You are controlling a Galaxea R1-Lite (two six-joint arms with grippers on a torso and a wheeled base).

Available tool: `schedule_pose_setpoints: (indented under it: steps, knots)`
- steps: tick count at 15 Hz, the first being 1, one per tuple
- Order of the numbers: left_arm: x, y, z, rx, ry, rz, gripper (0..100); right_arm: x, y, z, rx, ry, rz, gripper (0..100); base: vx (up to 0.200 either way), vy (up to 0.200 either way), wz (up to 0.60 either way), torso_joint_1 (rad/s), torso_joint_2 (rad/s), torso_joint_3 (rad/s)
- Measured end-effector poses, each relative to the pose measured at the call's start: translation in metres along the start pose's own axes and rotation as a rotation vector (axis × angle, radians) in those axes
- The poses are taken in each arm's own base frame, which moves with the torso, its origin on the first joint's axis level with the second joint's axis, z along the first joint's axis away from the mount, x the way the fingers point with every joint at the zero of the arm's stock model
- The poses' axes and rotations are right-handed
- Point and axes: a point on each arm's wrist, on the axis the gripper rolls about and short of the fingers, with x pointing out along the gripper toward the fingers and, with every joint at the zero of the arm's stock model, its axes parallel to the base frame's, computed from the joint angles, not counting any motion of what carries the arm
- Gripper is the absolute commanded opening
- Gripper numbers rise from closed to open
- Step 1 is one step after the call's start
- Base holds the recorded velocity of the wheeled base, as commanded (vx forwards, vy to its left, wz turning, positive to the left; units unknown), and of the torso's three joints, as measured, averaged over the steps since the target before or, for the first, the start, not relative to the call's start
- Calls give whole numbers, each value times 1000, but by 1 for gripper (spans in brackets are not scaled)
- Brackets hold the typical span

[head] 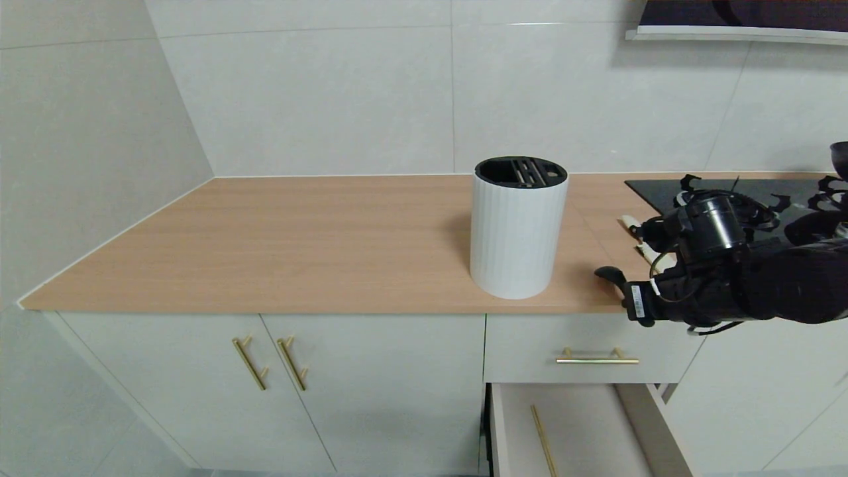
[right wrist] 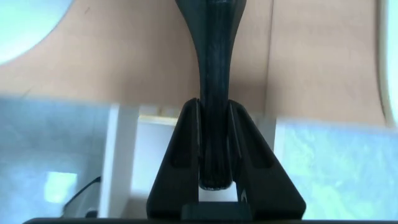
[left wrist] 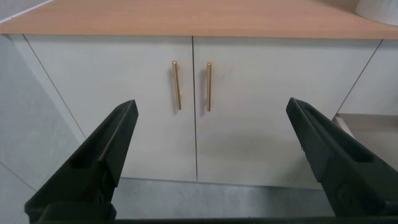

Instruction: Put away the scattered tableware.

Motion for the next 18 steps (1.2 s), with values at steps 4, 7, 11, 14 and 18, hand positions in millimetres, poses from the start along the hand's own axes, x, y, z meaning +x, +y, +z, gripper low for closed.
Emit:
schedule_pose_setpoints:
  steps: [4, 7, 11, 14, 18]
  knots:
    - [0, 0, 0, 0, 0, 0, 100, -37, 2, -16, 13, -24, -9, 0, 0, 0, 0, 0, 0, 0]
    - [0, 0, 0, 0, 0, 0, 100, -53, -2, -30, 31, -23, -7, 0, 0, 0, 0, 0, 0, 0]
    - [0, 0, 0, 0, 0, 0, 100, -58, -5, -43, 31, 0, -10, 0, 0, 0, 0, 0, 0, 0]
    - [0, 0, 0, 0, 0, 0, 100, -60, -6, -49, 21, 13, -12, 0, 0, 0, 0, 0, 0, 0]
    - [0, 0, 0, 0, 0, 0, 100, -64, -8, -53, 3, 14, -5, 0, 0, 0, 0, 0, 0, 0]
